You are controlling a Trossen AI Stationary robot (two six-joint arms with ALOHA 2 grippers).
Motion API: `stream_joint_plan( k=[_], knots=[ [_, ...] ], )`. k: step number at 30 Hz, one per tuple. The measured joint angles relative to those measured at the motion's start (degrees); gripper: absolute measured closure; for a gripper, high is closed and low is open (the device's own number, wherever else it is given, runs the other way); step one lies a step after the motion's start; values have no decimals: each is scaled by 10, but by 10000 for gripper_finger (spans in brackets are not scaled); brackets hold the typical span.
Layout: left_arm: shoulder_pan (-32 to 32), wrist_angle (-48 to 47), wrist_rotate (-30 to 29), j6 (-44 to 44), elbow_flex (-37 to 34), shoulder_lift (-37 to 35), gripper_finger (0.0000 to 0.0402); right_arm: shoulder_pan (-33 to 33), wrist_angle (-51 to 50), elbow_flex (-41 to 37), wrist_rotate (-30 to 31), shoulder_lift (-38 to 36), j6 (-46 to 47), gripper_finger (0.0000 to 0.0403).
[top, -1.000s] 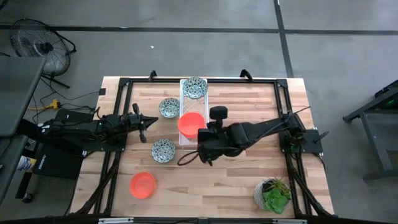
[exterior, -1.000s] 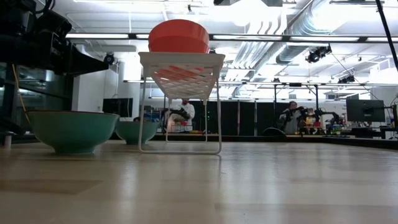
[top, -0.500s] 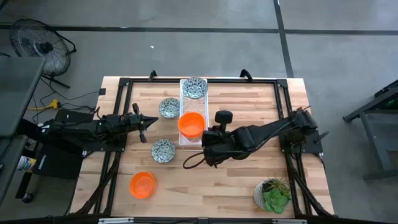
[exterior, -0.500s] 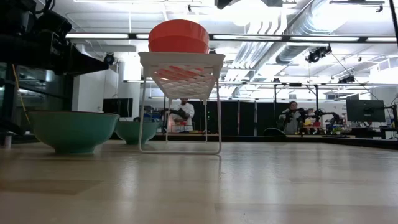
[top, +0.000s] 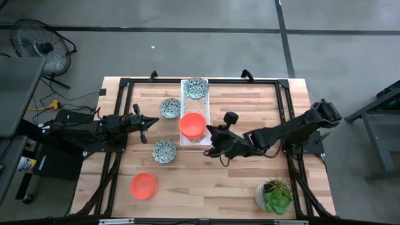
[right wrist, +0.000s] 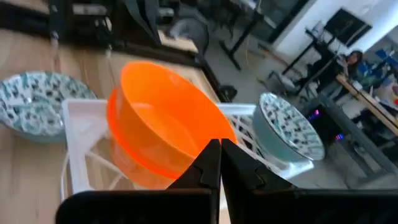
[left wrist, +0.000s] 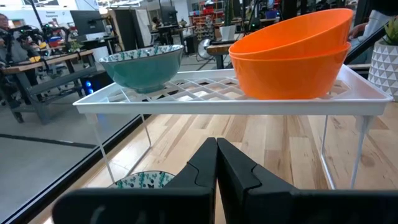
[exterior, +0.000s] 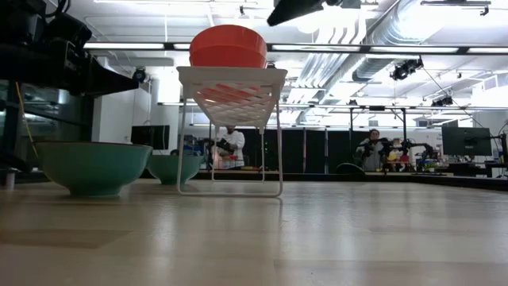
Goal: Pick & Place Mini bowls
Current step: Stack the top orange bowl on the orange bowl on the shelf
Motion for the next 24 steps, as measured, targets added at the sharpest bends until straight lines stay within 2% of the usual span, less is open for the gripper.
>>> stream_joint_plan(
  k=[3, 7, 9, 11, 15, 24],
  knots=[
    [0, 0, 0, 0, 0, 0, 401, -5, 118, -51, -12, -4, -41, 402],
    [0, 0, 0, 0, 0, 0, 401, -19, 262, -95, -89, -3, -79, 402],
    [0, 0, 0, 0, 0, 0, 401, -24, 301, -109, -84, -1, -97, 402],
    [0, 0, 0, 0, 0, 0, 401, -30, 319, -115, -87, -1, -104, 402],
    [0, 0, 0, 0, 0, 0, 401, -43, 324, -118, -140, 2, -87, 402],
    [0, 0, 0, 0, 0, 0, 401, -48, 298, -119, -176, 4, -64, 402]
  ],
)
